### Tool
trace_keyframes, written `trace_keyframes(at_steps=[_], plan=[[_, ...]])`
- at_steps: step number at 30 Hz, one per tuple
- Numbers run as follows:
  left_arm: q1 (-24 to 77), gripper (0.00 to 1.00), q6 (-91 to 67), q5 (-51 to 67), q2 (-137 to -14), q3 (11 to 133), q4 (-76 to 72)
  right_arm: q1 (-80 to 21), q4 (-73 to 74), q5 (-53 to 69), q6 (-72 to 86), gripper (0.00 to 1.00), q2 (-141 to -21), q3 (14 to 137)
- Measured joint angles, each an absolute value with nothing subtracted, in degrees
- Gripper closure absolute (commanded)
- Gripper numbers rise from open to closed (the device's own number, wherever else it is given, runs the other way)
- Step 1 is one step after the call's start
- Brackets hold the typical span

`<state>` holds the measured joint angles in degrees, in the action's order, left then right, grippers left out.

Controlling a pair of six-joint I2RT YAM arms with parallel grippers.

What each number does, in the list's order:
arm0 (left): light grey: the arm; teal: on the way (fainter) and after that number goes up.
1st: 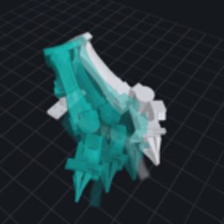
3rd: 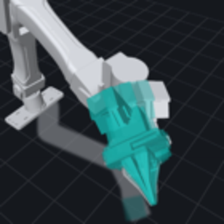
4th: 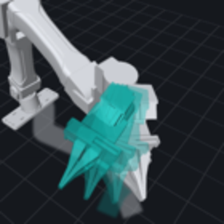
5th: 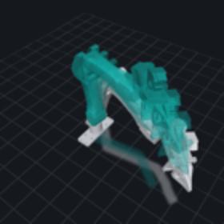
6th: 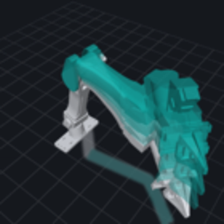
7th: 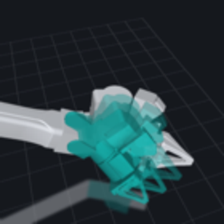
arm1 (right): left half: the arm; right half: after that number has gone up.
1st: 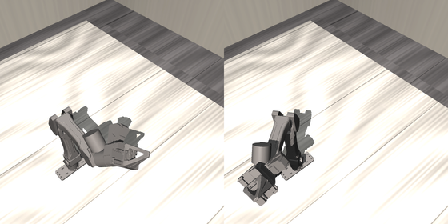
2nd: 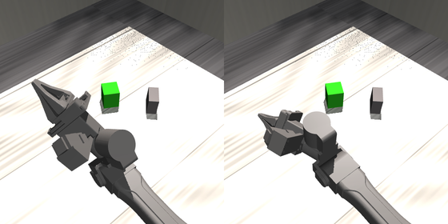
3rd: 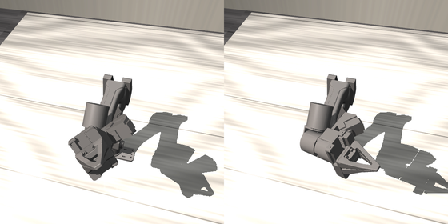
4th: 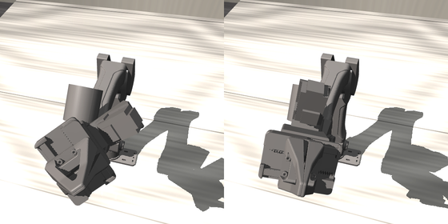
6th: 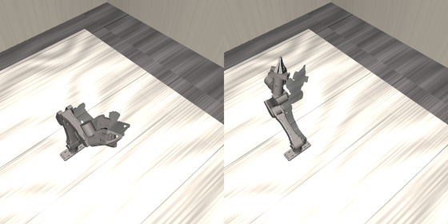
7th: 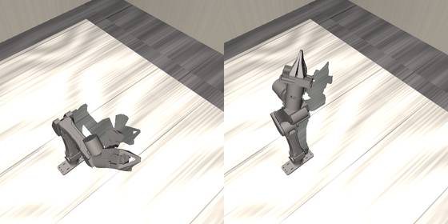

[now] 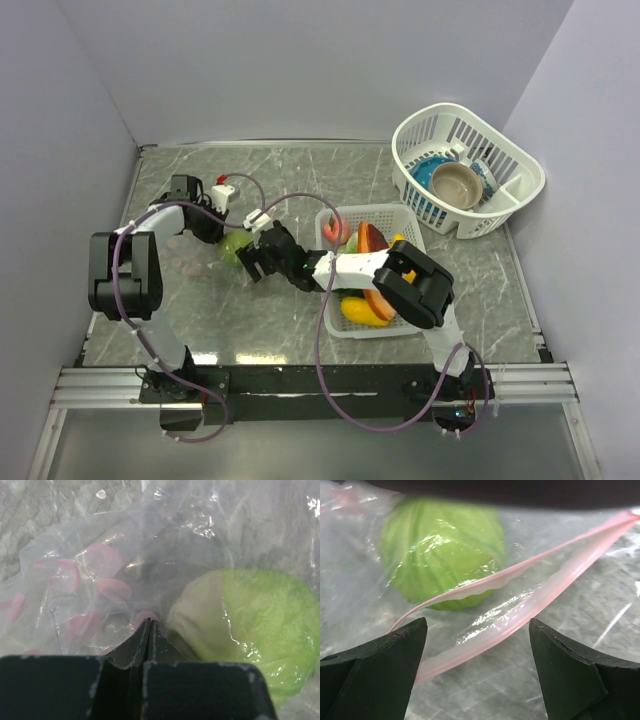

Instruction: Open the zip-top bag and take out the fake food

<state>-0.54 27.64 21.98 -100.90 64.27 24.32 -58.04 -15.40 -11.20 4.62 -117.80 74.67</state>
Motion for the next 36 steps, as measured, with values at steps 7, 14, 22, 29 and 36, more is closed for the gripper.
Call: trace_keyframes(at_steps=[7, 14, 22, 29, 36], plan=[[-0.54, 0.98, 27.62, 22.59, -103.22, 67.46, 24.75, -58.41, -15.49, -5.89, 4.8, 0.0, -118.02, 74.7], [0.99, 0.98, 27.64, 22.72, -103.74, 68.93, 24.75, -61.98, -16.82, -5.13, 2.87, 0.0, -118.56, 74.7], [1.85, 0.98, 27.86, 22.7, -103.81, 68.93, 24.71, -65.1, -10.81, -18.55, 2.63, 0.0, -118.54, 76.79], [1.83, 0.98, 28.45, 23.16, -103.88, 68.93, 24.95, -64.69, -10.98, -21.41, 2.22, 0.0, -118.72, 73.8], [1.8, 0.98, 30.7, 23.7, -103.88, 68.93, 26.52, -62.94, -11.11, -19.81, 0.49, 0.0, -121.27, 78.74]])
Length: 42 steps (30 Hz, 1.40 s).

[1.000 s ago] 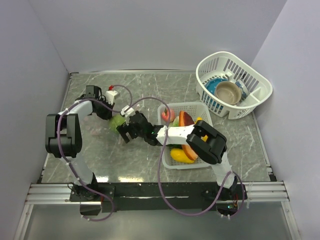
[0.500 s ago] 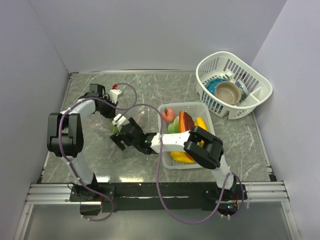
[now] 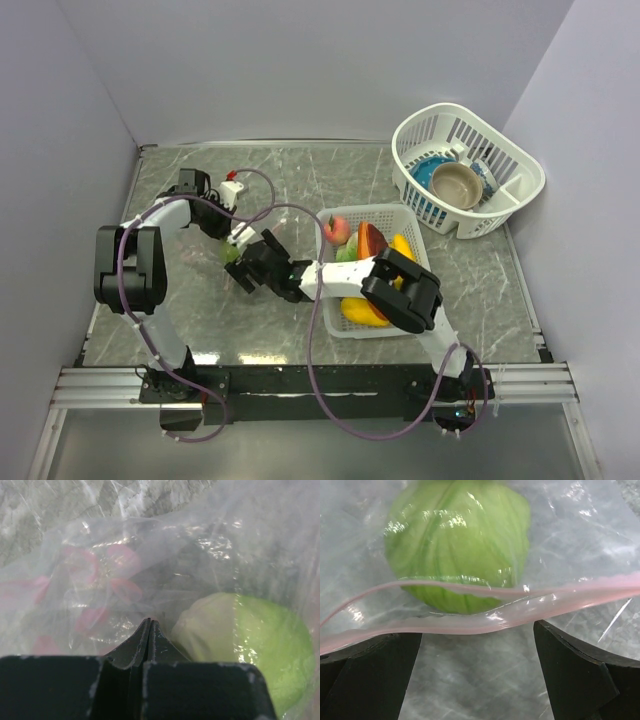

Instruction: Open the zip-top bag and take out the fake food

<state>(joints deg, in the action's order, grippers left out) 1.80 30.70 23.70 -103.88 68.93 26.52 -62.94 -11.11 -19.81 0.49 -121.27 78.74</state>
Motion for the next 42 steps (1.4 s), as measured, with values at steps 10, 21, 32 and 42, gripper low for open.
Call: trace_keyframes(at_steps=[10, 21, 32, 42], plan=[[1.8, 0.98, 31.11, 23.62, -104.9, 68.75, 26.87, -62.94, -10.81, -15.81, 1.87, 0.0, -113.82, 67.75], [1.8, 0.98, 31.09, 23.57, -104.9, 68.64, 26.87, -63.81, -11.38, -14.17, 1.61, 0.0, -106.3, 64.18], [1.8, 0.98, 31.27, 23.11, -104.9, 67.29, 26.39, -59.92, -11.94, -10.87, 0.05, 0.01, -109.51, 69.34], [1.8, 0.98, 31.51, 23.07, -104.9, 66.74, 25.96, -59.24, -11.99, -8.54, -0.45, 0.02, -109.51, 69.49]])
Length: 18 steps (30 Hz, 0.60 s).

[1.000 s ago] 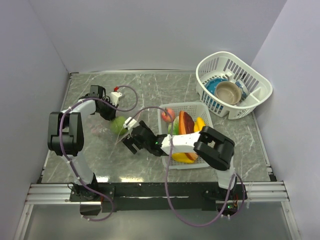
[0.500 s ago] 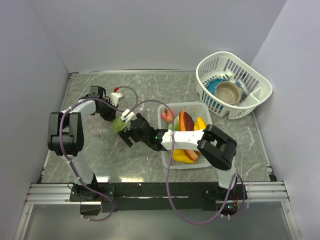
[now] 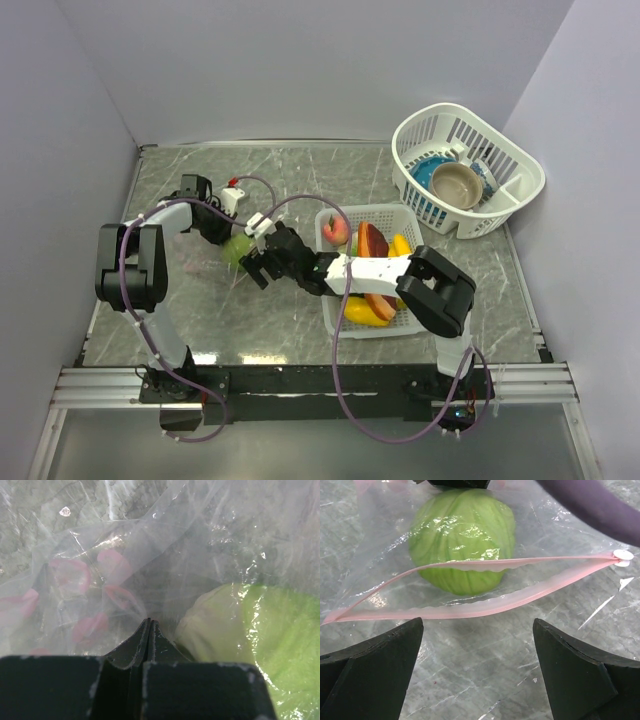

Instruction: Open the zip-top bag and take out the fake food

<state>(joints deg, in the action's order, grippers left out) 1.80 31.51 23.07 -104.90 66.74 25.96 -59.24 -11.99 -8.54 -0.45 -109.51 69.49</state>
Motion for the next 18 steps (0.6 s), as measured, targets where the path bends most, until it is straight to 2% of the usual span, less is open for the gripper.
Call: trace_keyframes(at_steps=[11, 18], plan=[[1.8, 0.98, 31.92, 23.07, -104.9, 66.74, 25.98, -59.02, -11.79, -8.29, -1.61, 0.02, -108.42, 70.17], [1.8, 0.98, 31.9, 23.07, -104.9, 66.74, 25.98, -58.22, -10.7, -8.19, -1.78, 0.02, -109.58, 75.83]])
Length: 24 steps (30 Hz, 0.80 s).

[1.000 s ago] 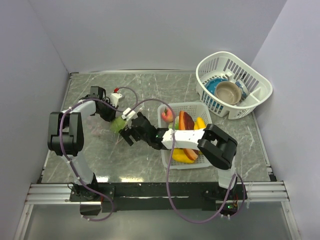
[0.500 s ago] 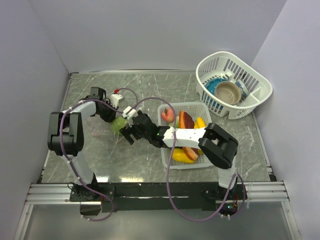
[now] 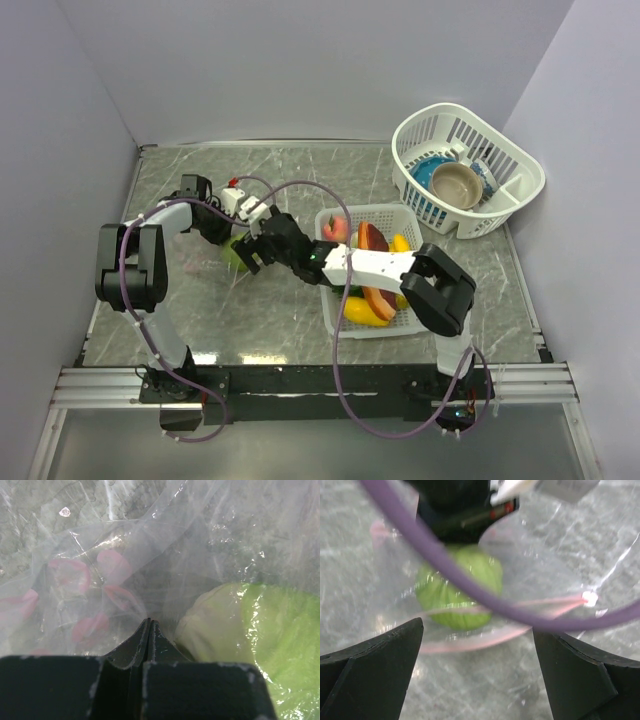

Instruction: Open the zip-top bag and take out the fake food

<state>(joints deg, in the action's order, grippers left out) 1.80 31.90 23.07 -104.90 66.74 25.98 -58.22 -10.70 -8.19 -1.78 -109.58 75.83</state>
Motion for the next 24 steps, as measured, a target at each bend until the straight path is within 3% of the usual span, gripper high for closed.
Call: trace_keyframes(at_steps=[9, 24], plan=[[1.8, 0.98, 31.92, 22.83, -104.9, 66.74, 26.0, -58.08, -10.09, -6.83, -0.93, 0.03, -114.52, 78.96], [1.83, 0.98, 31.9, 22.65, -104.9, 66.74, 26.02, -58.06, -10.76, -7.01, -0.49, 0.03, -112.95, 73.58]])
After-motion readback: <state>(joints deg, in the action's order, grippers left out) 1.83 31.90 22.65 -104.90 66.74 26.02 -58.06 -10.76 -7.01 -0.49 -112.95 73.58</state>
